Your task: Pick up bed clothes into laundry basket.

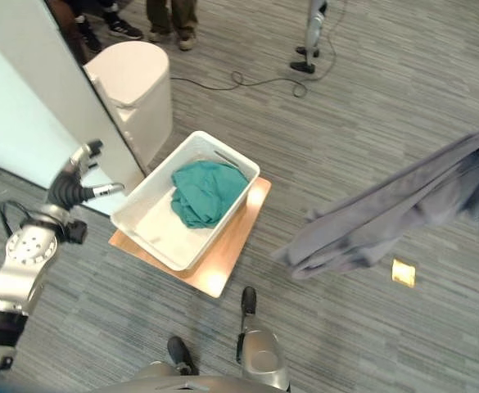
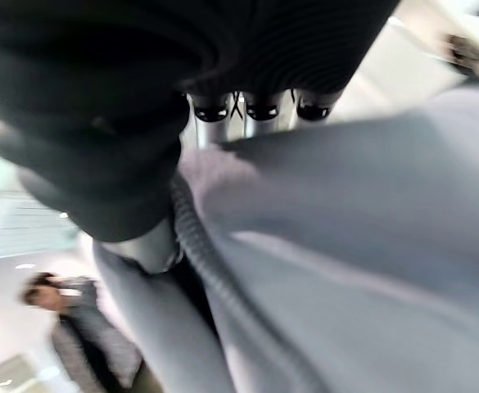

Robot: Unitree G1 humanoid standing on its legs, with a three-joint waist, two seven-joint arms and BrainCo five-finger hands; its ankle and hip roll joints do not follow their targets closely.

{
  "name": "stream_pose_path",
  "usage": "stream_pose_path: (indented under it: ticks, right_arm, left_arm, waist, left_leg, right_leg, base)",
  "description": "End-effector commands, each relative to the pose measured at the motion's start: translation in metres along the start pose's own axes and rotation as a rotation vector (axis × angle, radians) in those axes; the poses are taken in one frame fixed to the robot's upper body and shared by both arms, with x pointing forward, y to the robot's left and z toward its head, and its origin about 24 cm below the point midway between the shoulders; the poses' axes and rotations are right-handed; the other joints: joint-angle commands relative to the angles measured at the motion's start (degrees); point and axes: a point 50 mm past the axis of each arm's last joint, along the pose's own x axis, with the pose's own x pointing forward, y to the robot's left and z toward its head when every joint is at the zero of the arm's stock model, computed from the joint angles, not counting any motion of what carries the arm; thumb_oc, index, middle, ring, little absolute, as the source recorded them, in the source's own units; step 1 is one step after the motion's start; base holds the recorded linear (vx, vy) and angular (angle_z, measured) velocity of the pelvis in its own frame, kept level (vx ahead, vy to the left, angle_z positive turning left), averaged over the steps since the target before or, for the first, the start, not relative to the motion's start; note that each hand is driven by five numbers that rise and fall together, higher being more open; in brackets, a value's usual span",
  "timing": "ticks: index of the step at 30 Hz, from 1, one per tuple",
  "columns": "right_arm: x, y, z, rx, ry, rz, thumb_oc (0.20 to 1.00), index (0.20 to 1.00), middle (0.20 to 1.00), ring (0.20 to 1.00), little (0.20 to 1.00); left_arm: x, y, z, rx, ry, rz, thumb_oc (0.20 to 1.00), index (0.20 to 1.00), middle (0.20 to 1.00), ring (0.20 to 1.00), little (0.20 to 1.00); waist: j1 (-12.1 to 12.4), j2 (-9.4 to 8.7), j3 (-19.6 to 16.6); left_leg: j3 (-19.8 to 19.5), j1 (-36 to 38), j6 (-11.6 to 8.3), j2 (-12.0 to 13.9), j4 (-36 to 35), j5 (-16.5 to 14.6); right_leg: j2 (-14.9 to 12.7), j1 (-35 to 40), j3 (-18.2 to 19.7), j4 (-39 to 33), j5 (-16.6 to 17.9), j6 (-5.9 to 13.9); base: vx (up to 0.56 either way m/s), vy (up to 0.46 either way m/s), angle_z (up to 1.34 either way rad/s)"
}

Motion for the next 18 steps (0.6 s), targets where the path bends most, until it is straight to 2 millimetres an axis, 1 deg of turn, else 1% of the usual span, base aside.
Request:
stream_pose_path:
  ticks: [1,2,3,4,6,7,8,10,11,13,14,15,16,17,18]
  right_arm:
    - [0.021,-0.024,0.029,-0.029,-0.103,-0.075,0.2,0.2,0.2,0.2,0.2]
    - [0.036,-0.049,0.053,-0.207,-0.128,-0.079,0.2,0.2,0.2,0.2,0.2]
    - [0.038,-0.048,0.054,-0.206,-0.131,-0.076,0.2,0.2,0.2,0.2,0.2]
    - [0.044,-0.058,0.067,-0.286,-0.147,-0.081,0.2,0.2,0.2,0.2,0.2]
    - [0.05,-0.07,0.082,-0.366,-0.162,-0.097,0.2,0.2,0.2,0.2,0.2]
    - [0.055,-0.085,0.098,-0.443,-0.173,-0.145,0.2,0.2,0.2,0.2,0.2]
    - [0.057,-0.084,0.099,-0.443,-0.176,-0.143,0.2,0.2,0.2,0.2,0.2]
    - [0.059,-0.109,0.116,-0.574,-0.156,-0.226,0.2,0.2,0.2,0.2,0.2]
    - [0.061,-0.108,0.118,-0.574,-0.159,-0.224,0.2,0.2,0.2,0.2,0.2]
    - [0.062,-0.126,0.124,-0.634,-0.128,-0.301,0.2,0.2,0.2,0.2,0.2]
    - [0.064,-0.132,0.125,-0.686,-0.105,-0.33,0.2,0.2,0.2,0.2,0.2]
    - [0.067,-0.129,0.127,-0.684,-0.111,-0.325,0.2,0.2,0.2,0.2,0.2]
    - [0.077,-0.131,0.137,-0.717,-0.103,-0.367,0.2,0.2,0.2,0.2,0.2]
    - [0.087,-0.131,0.155,-0.732,-0.12,-0.394,0.2,0.2,0.2,0.2,0.2]
    - [0.096,-0.132,0.181,-0.774,-0.148,-0.414,0.2,0.2,0.2,0.2,0.2]
  left_arm:
    - [0.001,-0.001,0.022,-0.097,-0.143,-0.039,1.0,1.0,1.0,1.0,1.0]
    - [-0.019,-0.002,0.004,-0.146,-0.065,-0.032,1.0,1.0,1.0,1.0,1.0]
    - [-0.02,-0.001,0.004,-0.147,-0.063,-0.029,1.0,1.0,1.0,1.0,1.0]
    - [-0.026,-0.003,-0.002,-0.172,-0.039,-0.024,1.0,1.0,1.0,1.0,1.0]
    - [-0.033,-0.008,-0.01,-0.223,-0.004,-0.027,1.0,1.0,1.0,1.0,1.0]
    - [-0.039,-0.012,-0.015,-0.268,0.024,-0.035,1.0,1.0,1.0,1.0,1.0]
    - [-0.039,-0.012,-0.015,-0.27,0.025,-0.033,1.0,1.0,1.0,1.0,1.0]
    - [-0.043,-0.021,-0.024,-0.328,0.07,-0.05,1.0,1.0,1.0,1.0,1.0]
    - [-0.043,-0.02,-0.024,-0.329,0.07,-0.047,1.0,1.0,1.0,1.0,1.0]
    - [-0.045,-0.023,-0.028,-0.301,0.107,-0.091,1.0,1.0,1.0,1.0,1.0]
    - [-0.047,-0.021,-0.032,-0.294,0.134,-0.095,1.0,1.0,1.0,1.0,1.0]
    - [-0.049,-0.02,-0.033,-0.295,0.137,-0.088,1.0,1.0,1.0,1.0,1.0]
    - [-0.056,-0.018,-0.042,-0.306,0.188,-0.078,1.0,1.0,1.0,1.0,1.0]
    - [-0.061,-0.018,-0.046,-0.319,0.206,-0.063,1.0,1.0,1.0,1.0,1.0]
    - [-0.064,-0.024,-0.049,-0.351,0.214,-0.056,1.0,1.0,1.0,1.0,1.0]
  waist:
    - [1.69,-1.83,-3.21]
    - [3.84,-2.32,-3.85]
    - [3.64,-2.24,-3.89]
    - [4.21,-2.46,-4.06]
    - [5.1,-2.83,-4.42]
    - [6.15,-3.29,-4.65]
    - [6.0,-3.21,-4.66]
    - [7.62,-4.81,-4.9]
    - [7.5,-4.76,-4.91]
    - [8.67,-6.81,-5.05]
    - [9.13,-8.33,-5.2]
    - [8.72,-8.28,-5.39]
    - [8.11,-10.1,-6.42]
    - [7.0,-9.84,-7.36]
    - [6.1,-8.35,-7.94]
  left_leg:
    - [-0.9,-2.02,-2.17,2.59,0.29,3.13]
    - [-1.38,-1.54,-2.17,2.51,0.29,3.08]
    - [-1.36,-1.49,-2.17,2.52,0.29,3.06]
    - [-1.43,-1.26,-2.15,2.46,0.29,3.08]
    - [-1.86,-1.03,-2.11,2.43,0.29,3.07]
    - [-2.32,-0.87,-2.05,2.23,0.29,3.02]
    - [-2.31,-0.83,-2.05,2.22,0.29,3.01]
    - [-3.24,-0.91,-1.96,2.1,0.29,3.05]
    - [-3.22,-0.88,-1.96,2.08,0.29,3.05]
    - [-3.77,-0.97,-1.89,1.95,0.29,3.03]
    - [-4.01,-0.97,-1.86,1.86,0.29,3.01]
    - [-3.98,-0.94,-1.86,1.86,0.29,3.02]
    - [-4.48,-1.09,-1.82,1.74,0.29,3.07]
    - [-4.74,-1.23,-1.8,1.75,0.29,3.13]
    - [-4.97,-1.42,-1.8,1.67,0.29,3.18]
  right_leg:
    - [-5.19,8.0,-1.99,1.39,-5.4,7.57]
    - [-5.46,9.04,-2.89,1.49,-5.53,7.59]
    - [-5.45,9.08,-2.88,1.49,-5.53,7.6]
    - [-5.61,9.56,-3.16,1.53,-5.42,7.6]
    - [-5.77,10.05,-3.69,1.82,-5.36,7.64]
    - [-5.95,10.43,-4.22,2.16,-5.35,7.63]
    - [-5.95,10.47,-4.21,2.16,-5.35,7.64]
    - [-6.23,11.02,-5.05,2.55,-5.13,7.74]
    - [-6.24,11.05,-5.03,2.55,-5.13,7.74]
    - [-6.38,11.36,-5.54,2.74,-4.9,7.84]
    - [-6.4,11.42,-5.74,2.86,-4.78,7.91]
    - [-6.41,11.43,-5.71,2.86,-4.77,7.91]
    - [-6.5,11.64,-5.93,2.95,-4.5,8.01]
    - [-6.49,11.65,-6.07,2.94,-4.47,8.01]
    - [-6.55,11.7,-6.21,2.84,-4.37,8.03]
  base:
    - [0.02,0.008,0.11]
    - [0.01,0.012,0.11]
    - [0.0,0.0,0.0]
    - [0.0,0.0,0.0]
    - [0.01,0.019,0.2]
    - [0.0,0.022,0.26]
    - [0.0,0.025,0.13]
    - [0.0,0.012,0.13]
    - [0.0,0.005,0.2]
    - [0.01,0.005,0.15]
    - [0.01,0.004,0.08]
    - [0.01,0.005,0.1]
    - [0.01,0.006,0.13]
    - [0.02,0.005,0.13]
    - [0.03,-0.001,0.21]
